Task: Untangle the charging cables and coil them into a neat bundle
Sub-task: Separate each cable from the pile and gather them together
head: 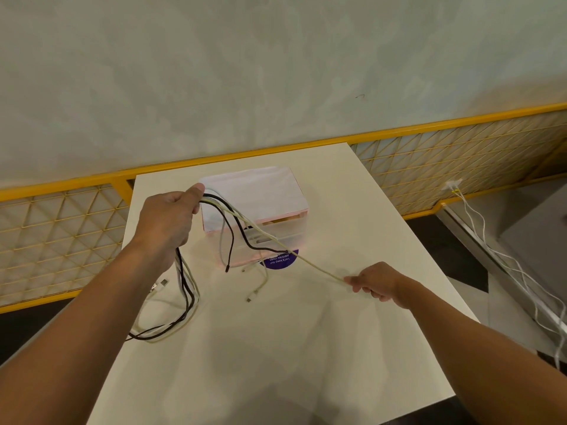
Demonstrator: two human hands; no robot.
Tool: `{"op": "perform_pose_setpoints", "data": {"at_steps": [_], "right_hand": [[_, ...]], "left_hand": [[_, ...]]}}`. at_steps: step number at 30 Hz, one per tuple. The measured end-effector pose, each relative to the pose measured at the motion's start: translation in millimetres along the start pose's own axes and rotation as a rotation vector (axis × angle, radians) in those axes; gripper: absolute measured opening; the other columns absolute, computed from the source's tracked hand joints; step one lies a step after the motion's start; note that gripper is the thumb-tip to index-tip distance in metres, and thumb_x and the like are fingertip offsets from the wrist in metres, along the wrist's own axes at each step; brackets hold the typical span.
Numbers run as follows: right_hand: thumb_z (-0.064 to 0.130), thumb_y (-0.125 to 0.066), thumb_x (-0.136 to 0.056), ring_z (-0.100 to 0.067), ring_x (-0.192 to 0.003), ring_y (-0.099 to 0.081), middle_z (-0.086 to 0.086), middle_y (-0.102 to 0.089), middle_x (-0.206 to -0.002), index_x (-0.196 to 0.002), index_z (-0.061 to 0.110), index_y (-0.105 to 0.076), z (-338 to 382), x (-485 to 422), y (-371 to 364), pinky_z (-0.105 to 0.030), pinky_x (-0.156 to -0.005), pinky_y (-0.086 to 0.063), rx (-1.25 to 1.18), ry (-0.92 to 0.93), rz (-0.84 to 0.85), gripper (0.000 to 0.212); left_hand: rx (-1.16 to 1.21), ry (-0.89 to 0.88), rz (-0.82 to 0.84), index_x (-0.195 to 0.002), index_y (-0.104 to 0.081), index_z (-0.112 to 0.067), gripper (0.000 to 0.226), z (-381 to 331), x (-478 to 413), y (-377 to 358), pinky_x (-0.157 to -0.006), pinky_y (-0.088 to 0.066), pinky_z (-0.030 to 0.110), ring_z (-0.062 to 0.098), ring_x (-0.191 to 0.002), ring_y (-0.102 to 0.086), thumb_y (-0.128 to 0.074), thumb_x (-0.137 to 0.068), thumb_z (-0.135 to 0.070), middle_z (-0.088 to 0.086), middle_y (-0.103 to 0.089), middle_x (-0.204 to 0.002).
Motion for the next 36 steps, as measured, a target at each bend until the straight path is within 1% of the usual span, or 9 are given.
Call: {"op": "perform_pose_setpoints", "data": {"at_steps": [3,7,12,16,20,22,27,32,36], "right_hand": [[0.026,-0.064,-0.096,-0.014,-0.054,-0.037,0.000,-0.048,-0.064,-0.082,0.007,-0.075,-3.4,0.1,-1.0,-0.026,-0.055,-0.033,-0.199,-0.047,0.047,0.026],[0.009,-0.052,-0.096,-0.016,-0.056,-0.041,-0.004,-0.053,-0.067,-0.091,-0.002,-0.074,-3.7,0.3,1.0,-0.028,-0.056,-0.037,-0.370,-0.071,0.116,0.025],[0.002,-0.052,-0.098,-0.015,-0.057,-0.044,-0.005,-0.056,-0.068,-0.090,-0.001,-0.073,-8.0,-2.9,1.7,-0.026,-0.054,-0.038,-0.265,0.004,0.126,0.023],[-0.006,-0.058,-0.089,-0.014,-0.057,-0.050,-0.005,-0.064,-0.069,-0.085,0.004,-0.077,-10.1,-3.8,0.3,-0.023,-0.056,-0.043,-0.053,0.035,0.069,0.022],[-0.001,-0.062,-0.087,-0.017,-0.063,-0.053,-0.006,-0.067,-0.077,-0.082,0.008,-0.076,-11.1,-7.8,-4.8,-0.025,-0.060,-0.045,0.079,0.020,-0.034,0.018],[0.008,-0.065,-0.090,-0.019,-0.066,-0.054,-0.011,-0.069,-0.086,-0.089,0.005,-0.076,-12.4,-12.6,-6.8,-0.027,-0.060,-0.044,0.103,0.003,-0.109,0.012],[0.032,-0.071,-0.091,-0.029,-0.095,-0.065,-0.011,-0.069,-0.100,-0.104,0.002,-0.067,-9.1,-22.3,-10.1,-0.034,-0.078,-0.053,0.227,-0.048,-0.290,0.033],[0.034,-0.072,-0.088,-0.028,-0.089,-0.064,-0.009,-0.064,-0.096,-0.103,0.007,-0.060,-5.1,-20.5,-10.5,-0.038,-0.080,-0.058,0.217,-0.121,-0.381,0.033],[0.032,-0.070,-0.088,-0.027,-0.083,-0.064,-0.007,-0.059,-0.087,-0.097,0.008,-0.057,-7.4,-16.7,-16.7,-0.035,-0.072,-0.057,0.217,-0.142,-0.397,0.028]], "left_hand": [[-0.002,0.003,-0.006,-0.064,-0.048,-0.014,0.047,1.3,-1.4,2.2,-0.049,-0.016,0.027,0.020,-0.048,-0.014,-0.062,-0.095,-0.046,0.001,-0.025,-0.051],[0.018,0.011,-0.013,-0.063,-0.048,-0.014,0.047,2.4,-3.1,4.3,-0.048,-0.016,0.026,0.019,-0.047,-0.014,-0.063,-0.095,-0.045,-0.002,-0.024,-0.047],[0.027,0.010,-0.026,-0.065,-0.049,-0.014,0.046,1.0,-1.9,2.4,-0.048,-0.017,0.026,0.020,-0.047,-0.014,-0.062,-0.095,-0.045,-0.002,-0.025,-0.046],[0.023,0.009,-0.022,-0.063,-0.049,-0.014,0.047,0.2,-1.6,1.6,-0.049,-0.017,0.028,0.021,-0.048,-0.015,-0.063,-0.095,-0.046,-0.002,-0.025,-0.046],[-0.002,-0.006,0.010,-0.063,-0.048,-0.013,0.048,0.5,0.7,-0.6,-0.049,-0.017,0.027,0.020,-0.049,-0.014,-0.063,-0.094,-0.046,0.000,-0.025,-0.050],[-0.018,-0.017,0.027,-0.062,-0.048,-0.013,0.048,-0.4,3.1,-1.8,-0.050,-0.017,0.027,0.019,-0.050,-0.014,-0.063,-0.094,-0.046,0.002,-0.024,-0.053],[-0.061,-0.052,0.048,-0.058,-0.046,-0.012,0.051,-3.7,8.2,-3.1,-0.049,-0.023,0.024,0.021,-0.051,-0.013,-0.065,-0.094,-0.044,0.005,-0.022,-0.058],[-0.074,-0.058,0.046,-0.056,-0.046,-0.012,0.052,-4.8,13.5,-6.8,-0.050,-0.023,0.027,0.020,-0.049,-0.019,-0.066,-0.094,-0.041,0.000,-0.029,-0.051],[-0.081,-0.058,0.049,-0.055,-0.046,-0.012,0.052,-4.3,14.5,-10.0,-0.051,-0.022,0.029,0.019,-0.048,-0.022,-0.066,-0.093,-0.041,-0.006,-0.030,-0.045]]}}
Point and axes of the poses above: each hand's wrist, its own x-axis away from the middle knuckle, its own y-axis out of the back of the hand, z = x × y, the point moved 1 cm from there along -x, towards the middle knuckle
